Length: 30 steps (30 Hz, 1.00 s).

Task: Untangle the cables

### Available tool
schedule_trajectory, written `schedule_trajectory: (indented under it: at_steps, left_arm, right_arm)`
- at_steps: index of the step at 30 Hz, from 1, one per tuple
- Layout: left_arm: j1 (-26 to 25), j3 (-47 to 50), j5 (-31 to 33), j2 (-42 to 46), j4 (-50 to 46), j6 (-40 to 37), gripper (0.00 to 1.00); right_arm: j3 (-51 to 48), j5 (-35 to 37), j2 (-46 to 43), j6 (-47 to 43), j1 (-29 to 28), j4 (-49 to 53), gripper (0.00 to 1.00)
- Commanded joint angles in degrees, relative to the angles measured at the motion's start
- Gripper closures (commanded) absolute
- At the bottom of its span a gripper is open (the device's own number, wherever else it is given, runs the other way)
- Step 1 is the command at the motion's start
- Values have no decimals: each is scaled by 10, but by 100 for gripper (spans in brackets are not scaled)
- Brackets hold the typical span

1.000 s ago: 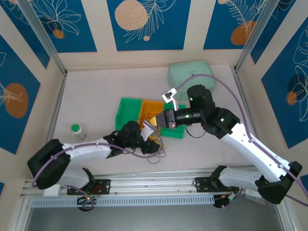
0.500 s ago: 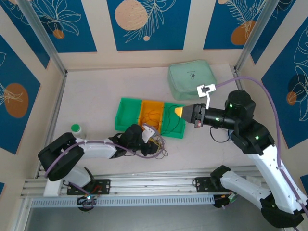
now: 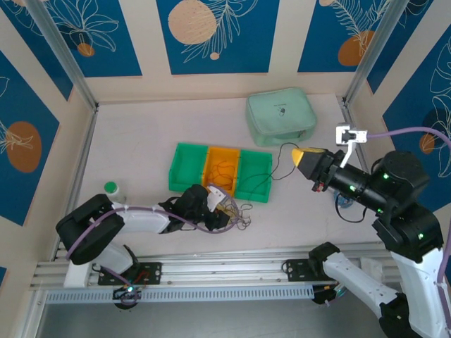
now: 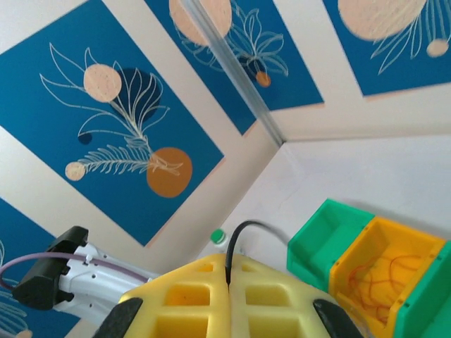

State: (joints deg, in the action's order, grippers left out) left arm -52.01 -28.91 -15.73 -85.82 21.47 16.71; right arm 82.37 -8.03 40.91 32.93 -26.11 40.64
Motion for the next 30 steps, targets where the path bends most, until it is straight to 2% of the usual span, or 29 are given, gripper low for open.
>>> schedule_trajectory:
  at_steps: [1,10,16,21,25,30]
  left_arm:
    - [-4,8,8,-15,0,10,65]
    - [-4,16,-1,-19,8,15,65]
    - [-4,-6,-71,17,-5,18,60]
    - [-4,-68,-103,47,-134,-17,57]
    - [-5,-113,-82,76,-259,-67,57]
    - [-4,-141,-61,131,-337,-86,55]
  right_arm:
    - [23,51,-6,-32,3,24,100]
    - [53,109,-3,-67,3,56,100]
    - [45,93,24,-74,4,63,100]
    - [41,40,66,-78,4,55,100]
    - [42,-17,107,-79,8,38,100]
    - [27,-57,145,-80,19,4,100]
